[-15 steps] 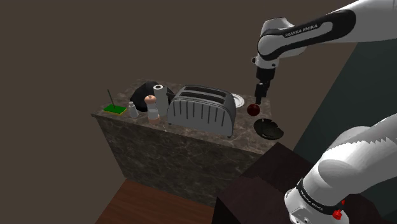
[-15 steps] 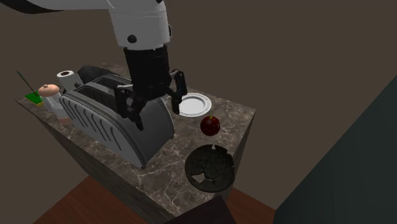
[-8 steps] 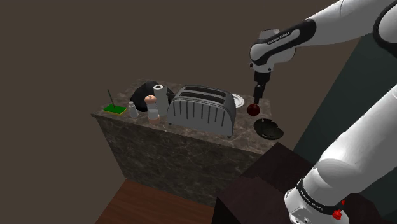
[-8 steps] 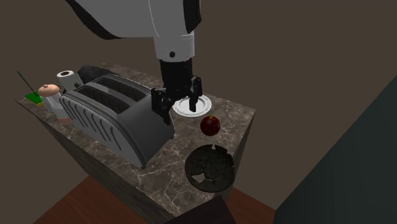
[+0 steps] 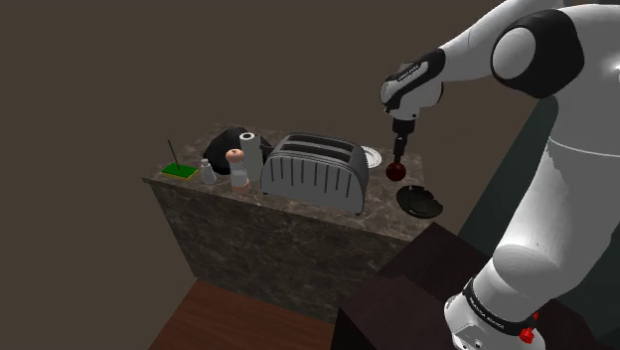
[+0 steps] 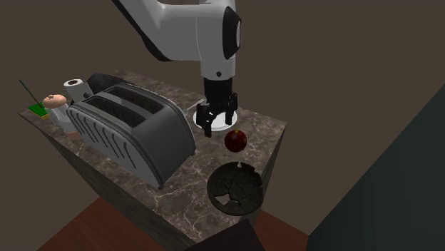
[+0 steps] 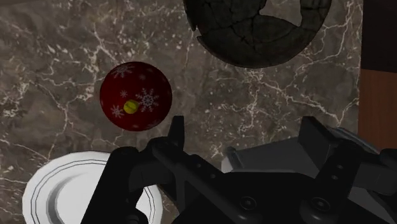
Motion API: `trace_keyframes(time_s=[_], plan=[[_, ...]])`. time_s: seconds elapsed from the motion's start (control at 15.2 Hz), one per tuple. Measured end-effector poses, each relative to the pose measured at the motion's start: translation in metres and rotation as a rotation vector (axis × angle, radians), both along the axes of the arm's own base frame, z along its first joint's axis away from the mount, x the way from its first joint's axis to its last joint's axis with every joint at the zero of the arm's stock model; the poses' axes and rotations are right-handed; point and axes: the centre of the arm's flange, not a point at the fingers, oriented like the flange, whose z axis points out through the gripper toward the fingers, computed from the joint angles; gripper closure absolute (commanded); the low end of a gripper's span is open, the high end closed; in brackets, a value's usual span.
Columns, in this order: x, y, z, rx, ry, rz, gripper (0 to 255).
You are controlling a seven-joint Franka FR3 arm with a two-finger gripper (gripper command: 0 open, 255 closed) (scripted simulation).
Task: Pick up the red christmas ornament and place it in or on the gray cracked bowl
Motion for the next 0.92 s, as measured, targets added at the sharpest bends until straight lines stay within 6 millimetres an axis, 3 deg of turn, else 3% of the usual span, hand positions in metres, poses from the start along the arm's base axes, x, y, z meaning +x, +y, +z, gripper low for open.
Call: trace_keyframes(time_s=[0.59, 0.92], plan=[[0.072, -0.072, -0.076, 0.038, 0.013, 0.085, 0], [0.072, -0.076, -0.106, 0.043, 0.015, 0.094, 0]])
